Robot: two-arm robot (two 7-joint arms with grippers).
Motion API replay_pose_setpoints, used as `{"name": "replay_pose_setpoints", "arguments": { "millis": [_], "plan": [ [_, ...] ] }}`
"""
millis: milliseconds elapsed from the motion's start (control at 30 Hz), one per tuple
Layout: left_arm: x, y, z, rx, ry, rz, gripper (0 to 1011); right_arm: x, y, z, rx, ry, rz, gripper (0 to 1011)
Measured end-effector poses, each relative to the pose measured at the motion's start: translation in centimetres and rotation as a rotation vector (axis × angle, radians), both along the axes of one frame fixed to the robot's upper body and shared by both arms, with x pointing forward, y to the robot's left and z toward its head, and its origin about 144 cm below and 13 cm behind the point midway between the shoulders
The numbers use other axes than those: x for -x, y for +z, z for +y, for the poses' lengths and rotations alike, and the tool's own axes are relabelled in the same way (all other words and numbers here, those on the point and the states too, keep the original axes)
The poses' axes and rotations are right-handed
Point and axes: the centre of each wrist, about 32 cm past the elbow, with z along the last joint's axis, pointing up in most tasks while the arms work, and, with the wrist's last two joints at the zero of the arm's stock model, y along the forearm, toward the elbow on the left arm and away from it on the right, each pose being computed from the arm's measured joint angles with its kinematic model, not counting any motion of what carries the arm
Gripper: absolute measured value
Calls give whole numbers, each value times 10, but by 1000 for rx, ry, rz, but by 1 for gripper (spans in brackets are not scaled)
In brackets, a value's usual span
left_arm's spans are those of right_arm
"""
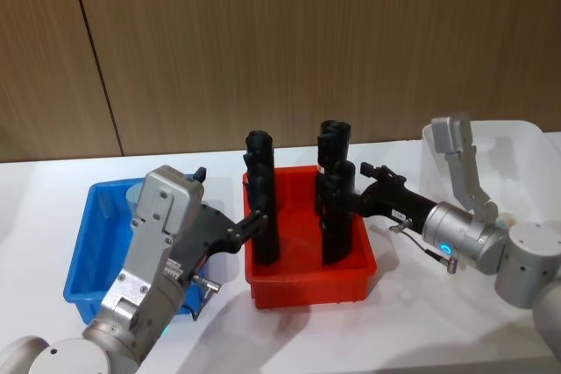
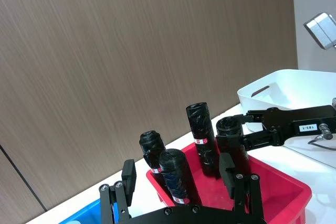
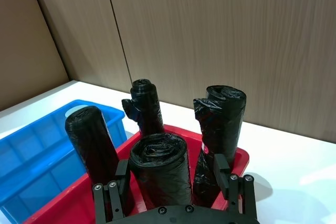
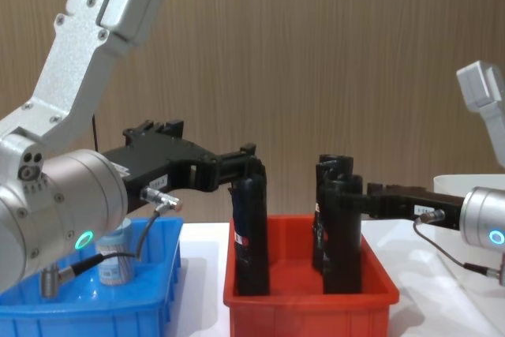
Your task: Pick the cotton swabs from the blue box and place them into the white box.
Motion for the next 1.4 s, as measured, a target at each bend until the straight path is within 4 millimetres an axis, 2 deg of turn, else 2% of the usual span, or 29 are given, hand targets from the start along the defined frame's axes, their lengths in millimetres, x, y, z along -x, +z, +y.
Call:
{"name": "replay_pose_setpoints", "arguments": {
  "millis": [167,300,500,567,700,1100,1400],
  "plan": [
    [0,0,0,0,0,0,1000,-5,-1,1,2,10,3,999],
    [0,0,0,0,0,0,999,-8,-2,2,4,19,6,929],
    [0,0,0,0,0,0,1000,-12,-3,3,7,35,5,740],
    [0,0,0,0,0,0,1000,-12,-3,3,8,38,5,720],
    [0,0,0,0,0,0,999,-14,-3,3,8,44,4,566],
    [0,0,0,0,0,0,1000,-16,6,4,-1,61,-28,474],
    [0,0,0,0,0,0,999,-8,29,2,-21,50,-92,427]
  ]
}}
